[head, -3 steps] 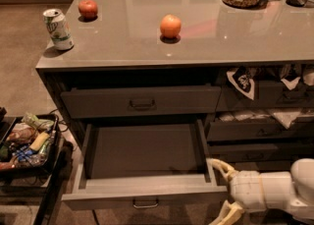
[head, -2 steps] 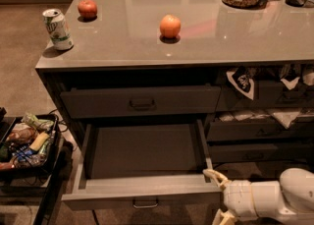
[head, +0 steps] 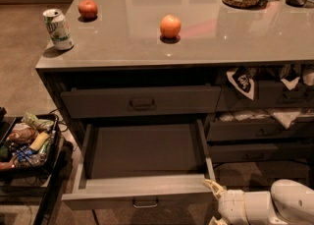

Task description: Close middle drawer

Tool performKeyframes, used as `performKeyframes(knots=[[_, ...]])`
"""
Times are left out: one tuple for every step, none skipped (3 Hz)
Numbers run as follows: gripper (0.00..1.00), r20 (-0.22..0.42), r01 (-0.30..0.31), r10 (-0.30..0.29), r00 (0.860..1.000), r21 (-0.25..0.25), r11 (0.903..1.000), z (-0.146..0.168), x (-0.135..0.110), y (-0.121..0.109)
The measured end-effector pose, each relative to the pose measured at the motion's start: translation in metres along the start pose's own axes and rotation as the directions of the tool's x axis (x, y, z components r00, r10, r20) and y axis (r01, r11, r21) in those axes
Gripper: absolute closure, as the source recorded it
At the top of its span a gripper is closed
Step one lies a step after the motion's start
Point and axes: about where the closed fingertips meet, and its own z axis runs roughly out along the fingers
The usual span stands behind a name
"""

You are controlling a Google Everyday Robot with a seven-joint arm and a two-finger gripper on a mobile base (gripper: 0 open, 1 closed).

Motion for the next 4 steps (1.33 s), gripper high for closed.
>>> performKeyframes(knots=[[0.0, -0.001, 0.0, 0.0, 1.0, 0.001, 1.0, 0.0, 0.0, 0.0], [0.0, 0.011, -0.001, 0.002, 1.0, -0.018, 0.9998, 0.007, 0.005, 0.001], [0.0, 0.026, -0.031, 0.033, 0.999, -0.072, 0.9969, 0.027, 0.02, 0.002], [0.19, 0.029, -0.037, 0.039, 0.999, -0.078, 0.9963, 0.03, 0.022, 0.003]])
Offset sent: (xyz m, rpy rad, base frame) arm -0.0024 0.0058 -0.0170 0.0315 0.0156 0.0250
